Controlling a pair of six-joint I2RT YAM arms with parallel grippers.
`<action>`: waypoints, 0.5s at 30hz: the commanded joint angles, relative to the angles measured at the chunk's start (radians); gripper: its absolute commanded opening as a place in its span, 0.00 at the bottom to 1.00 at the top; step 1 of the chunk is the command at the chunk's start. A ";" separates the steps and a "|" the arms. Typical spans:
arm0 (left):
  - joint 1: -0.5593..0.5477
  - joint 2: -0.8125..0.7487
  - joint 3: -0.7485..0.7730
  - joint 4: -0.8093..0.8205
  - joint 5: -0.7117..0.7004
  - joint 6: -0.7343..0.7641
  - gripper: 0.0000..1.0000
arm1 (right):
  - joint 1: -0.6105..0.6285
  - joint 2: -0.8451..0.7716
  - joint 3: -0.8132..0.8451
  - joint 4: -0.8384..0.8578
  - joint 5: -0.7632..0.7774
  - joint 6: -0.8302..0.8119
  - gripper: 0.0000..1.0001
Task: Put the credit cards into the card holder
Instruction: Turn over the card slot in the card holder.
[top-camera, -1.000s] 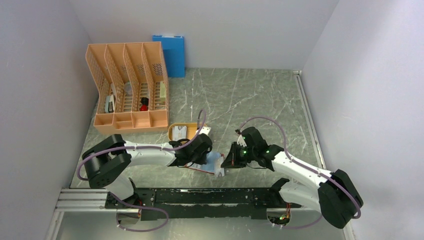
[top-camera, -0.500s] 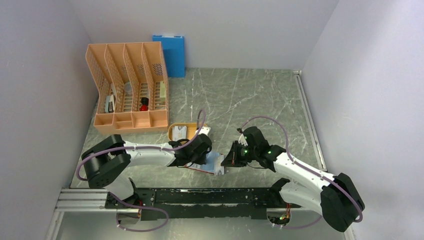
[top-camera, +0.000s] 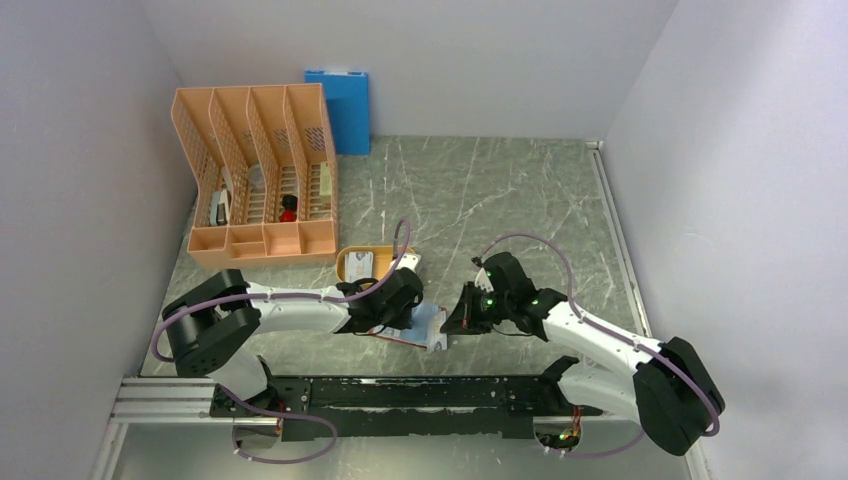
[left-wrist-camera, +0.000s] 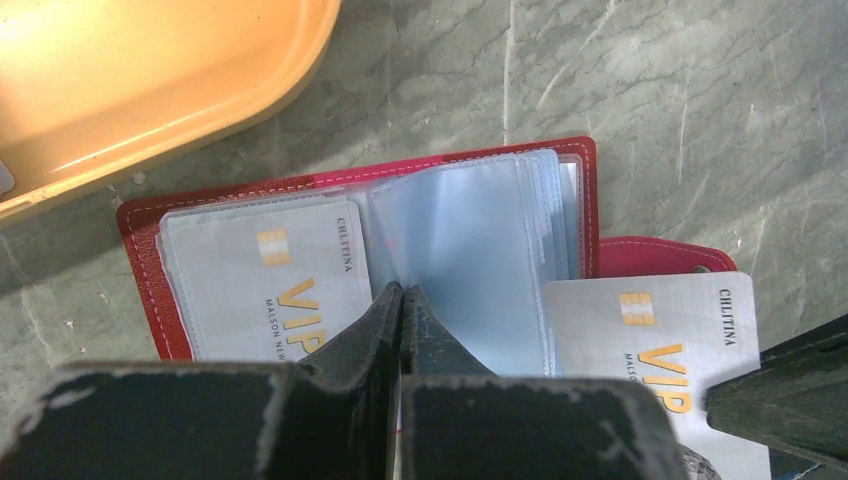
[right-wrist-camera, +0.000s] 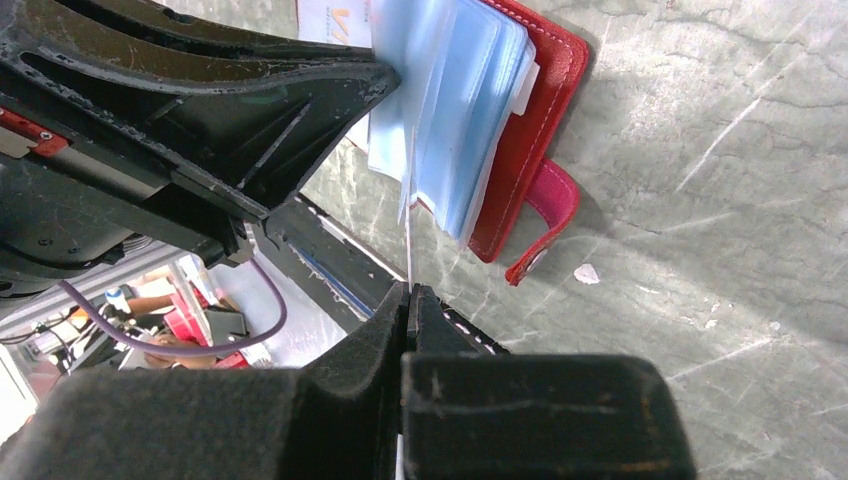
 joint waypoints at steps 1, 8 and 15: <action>-0.002 -0.008 -0.016 -0.015 -0.031 -0.004 0.05 | -0.007 0.019 -0.010 0.035 -0.025 0.008 0.00; -0.002 -0.009 -0.018 -0.017 -0.035 -0.007 0.05 | -0.007 0.003 -0.015 0.032 -0.016 0.016 0.00; -0.002 -0.009 -0.015 -0.018 -0.037 -0.007 0.05 | -0.013 -0.002 -0.018 0.028 -0.023 0.022 0.00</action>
